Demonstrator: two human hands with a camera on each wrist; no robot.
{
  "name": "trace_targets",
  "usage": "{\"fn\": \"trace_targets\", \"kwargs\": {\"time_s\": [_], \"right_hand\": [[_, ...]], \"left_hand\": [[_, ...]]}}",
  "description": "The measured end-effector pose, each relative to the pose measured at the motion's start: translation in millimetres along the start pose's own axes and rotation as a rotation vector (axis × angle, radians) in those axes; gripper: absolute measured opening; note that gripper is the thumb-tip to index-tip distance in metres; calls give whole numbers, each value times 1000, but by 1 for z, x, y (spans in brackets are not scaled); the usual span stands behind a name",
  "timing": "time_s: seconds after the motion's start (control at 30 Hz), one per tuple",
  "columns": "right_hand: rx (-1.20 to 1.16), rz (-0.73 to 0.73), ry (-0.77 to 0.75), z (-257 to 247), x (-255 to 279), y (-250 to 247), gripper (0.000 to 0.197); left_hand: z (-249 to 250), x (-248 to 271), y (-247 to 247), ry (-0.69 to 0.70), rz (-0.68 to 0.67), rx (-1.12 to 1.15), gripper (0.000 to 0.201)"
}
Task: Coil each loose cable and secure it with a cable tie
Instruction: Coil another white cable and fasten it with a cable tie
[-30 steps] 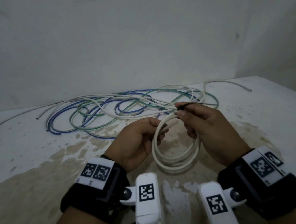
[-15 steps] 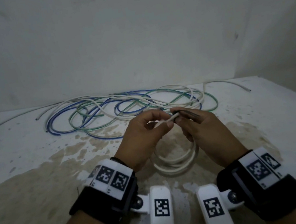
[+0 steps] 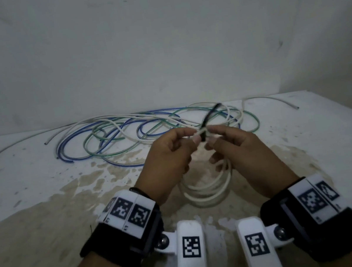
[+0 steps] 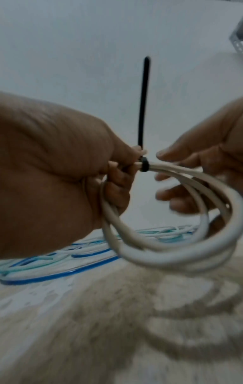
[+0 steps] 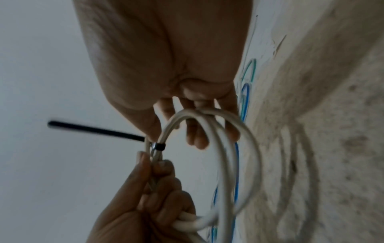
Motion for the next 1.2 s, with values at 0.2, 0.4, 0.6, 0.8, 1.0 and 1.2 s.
{"fn": "trace_targets", "kwargs": {"time_s": [0.2,0.4,0.6,0.8,1.0,1.2], "right_hand": [[-210,-29,139,7,8,16,23],[4,-159,29,-5,9,42,26],[-219,-145,185,-12,10,78,21],[-536,-12,236,-18,-4,135,23],[-609,-99,296,-25,-45,207,25],[-593,-201,376,-27,-49,317,18]], "left_hand": [[0,-5,-12,-162,-7,380,13],[-6,5,-25,-194,29,109,20],[-11,19,-81,-170,195,566,28],[3,51,-124,-137,145,656,9],[7,96,-195,-129,15,642,44],[9,118,-275,-61,359,558,30]]}}
Point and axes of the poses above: each hand's wrist, its own x-axis away from the middle knuckle, its own y-axis out of the palm, z = x × y, the point moved 7 cm from there along -x, towards the middle knuckle, and after that the axes turned 15 degrees about -y, right-handed, at the moved point
